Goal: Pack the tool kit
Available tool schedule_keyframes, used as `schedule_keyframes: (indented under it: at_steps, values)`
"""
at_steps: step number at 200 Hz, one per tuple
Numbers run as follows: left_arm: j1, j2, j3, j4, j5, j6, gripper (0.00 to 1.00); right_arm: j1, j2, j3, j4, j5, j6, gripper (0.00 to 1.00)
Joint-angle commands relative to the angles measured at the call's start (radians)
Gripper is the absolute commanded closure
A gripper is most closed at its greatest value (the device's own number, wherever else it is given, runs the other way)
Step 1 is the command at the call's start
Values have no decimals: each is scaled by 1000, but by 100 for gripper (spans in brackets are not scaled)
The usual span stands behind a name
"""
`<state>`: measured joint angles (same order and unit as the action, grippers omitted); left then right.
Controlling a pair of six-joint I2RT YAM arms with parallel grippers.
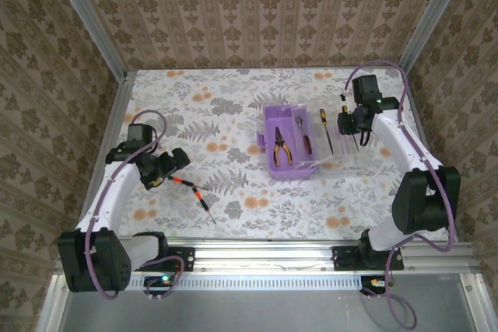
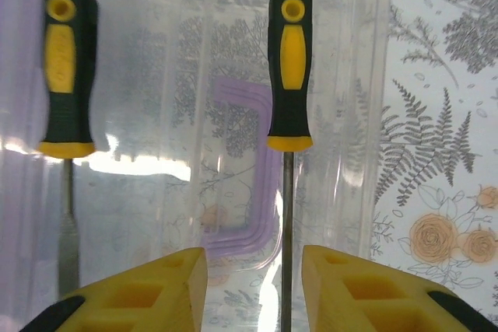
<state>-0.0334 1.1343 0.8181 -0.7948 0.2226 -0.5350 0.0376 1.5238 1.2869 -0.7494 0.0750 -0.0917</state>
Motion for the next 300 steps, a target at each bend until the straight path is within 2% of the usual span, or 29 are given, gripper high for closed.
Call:
schedule_keyframes:
  at_steps: [1,19,41,43,46,65,91,121,154,188,242,300]
  values:
    - [23,20,-33,45,26,-41,0,7,-90,71,-46,-11,-3,57]
    - [36,31,-61,83,33,-74,0,21,-149,96,-60,-53,-23,42]
    - [37,63,-67,105,40,-91,0,59,-196,128,-96,-75,-40,8]
    - [38,65,-67,106,40,-91,0,61,-195,136,-107,-75,-37,2]
    - [37,70,-68,106,40,-92,0,63,-187,151,-128,-73,-33,0]
    - [36,81,-79,118,36,-109,0,69,-147,215,-240,-66,4,0]
    - [37,79,-133,172,13,-149,3,77,-176,186,-226,-88,30,0]
    - [36,136,-140,203,37,-168,17,77,-196,175,-220,-94,30,0]
    - [18,225,-115,197,14,-170,22,79,-213,154,-199,-99,33,0]
    - [18,327,-106,227,-3,-179,32,78,-234,112,-163,-109,41,0]
    - [5,502,30,210,-31,-164,52,82,-260,67,-114,-127,44,0]
    - [-10,613,107,208,-92,-184,64,81,-248,67,-87,-150,14,0]
